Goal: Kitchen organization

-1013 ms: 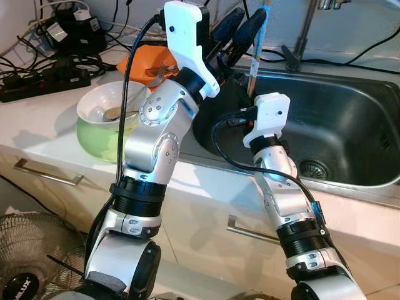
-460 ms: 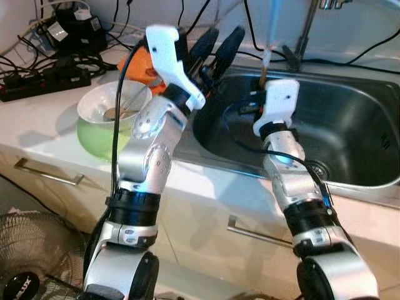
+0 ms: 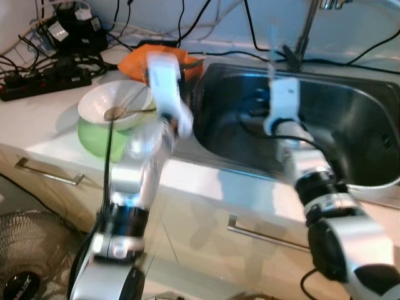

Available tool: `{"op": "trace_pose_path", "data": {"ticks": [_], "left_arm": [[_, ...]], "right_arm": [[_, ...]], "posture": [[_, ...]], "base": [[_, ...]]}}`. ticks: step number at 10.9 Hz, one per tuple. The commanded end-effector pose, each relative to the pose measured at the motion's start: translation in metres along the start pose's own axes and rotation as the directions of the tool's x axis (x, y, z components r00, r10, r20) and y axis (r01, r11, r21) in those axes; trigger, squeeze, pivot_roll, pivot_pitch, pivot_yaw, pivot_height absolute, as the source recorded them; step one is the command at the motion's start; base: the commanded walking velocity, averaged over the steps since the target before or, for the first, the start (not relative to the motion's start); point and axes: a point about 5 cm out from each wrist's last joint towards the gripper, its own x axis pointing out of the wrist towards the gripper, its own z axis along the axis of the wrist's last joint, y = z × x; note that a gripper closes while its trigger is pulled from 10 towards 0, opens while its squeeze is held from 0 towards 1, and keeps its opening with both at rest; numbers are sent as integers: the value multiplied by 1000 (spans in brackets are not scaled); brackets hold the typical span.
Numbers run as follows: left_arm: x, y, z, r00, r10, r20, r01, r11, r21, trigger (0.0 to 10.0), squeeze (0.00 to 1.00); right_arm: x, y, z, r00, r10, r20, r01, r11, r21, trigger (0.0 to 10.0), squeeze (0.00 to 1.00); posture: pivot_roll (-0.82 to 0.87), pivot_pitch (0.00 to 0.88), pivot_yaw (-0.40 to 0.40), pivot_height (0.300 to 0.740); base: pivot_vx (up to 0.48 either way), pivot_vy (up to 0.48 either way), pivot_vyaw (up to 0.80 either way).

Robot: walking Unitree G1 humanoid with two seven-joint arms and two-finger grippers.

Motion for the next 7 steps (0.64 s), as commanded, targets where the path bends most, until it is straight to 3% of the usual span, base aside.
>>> {"op": "trace_pose_path", "data": {"ticks": [1, 2, 4, 7], "left_arm": [[-1, -1, -8, 997, 3, -75, -1, 999, 33, 10000, 0], [-6, 1, -24, 985, 3, -171, 4, 999, 40, 10000, 0], [-9, -2, -38, 961, -24, -274, 42, 997, 57, 10000, 0], [-10, -11, -43, 948, -68, -310, 91, 994, 62, 10000, 0]], "right_arm": [[3, -2, 3, 999, 4, -44, -3, 1000, 21, 10000, 0], [5, -4, -4, 993, 17, -113, -8, 997, 78, 10000, 0], [5, -7, -11, 982, 17, -187, 2, 995, 103, 10000, 0], [3, -9, -22, 965, 34, -260, 2, 991, 136, 10000, 0]], "posture": [[21, 20, 53, 740], [21, 18, 54, 740], [21, 9, 55, 740], [23, 0, 57, 740]], "base": [[0, 0, 0], [0, 0, 0], [0, 0, 0], [0, 0, 0]]}}
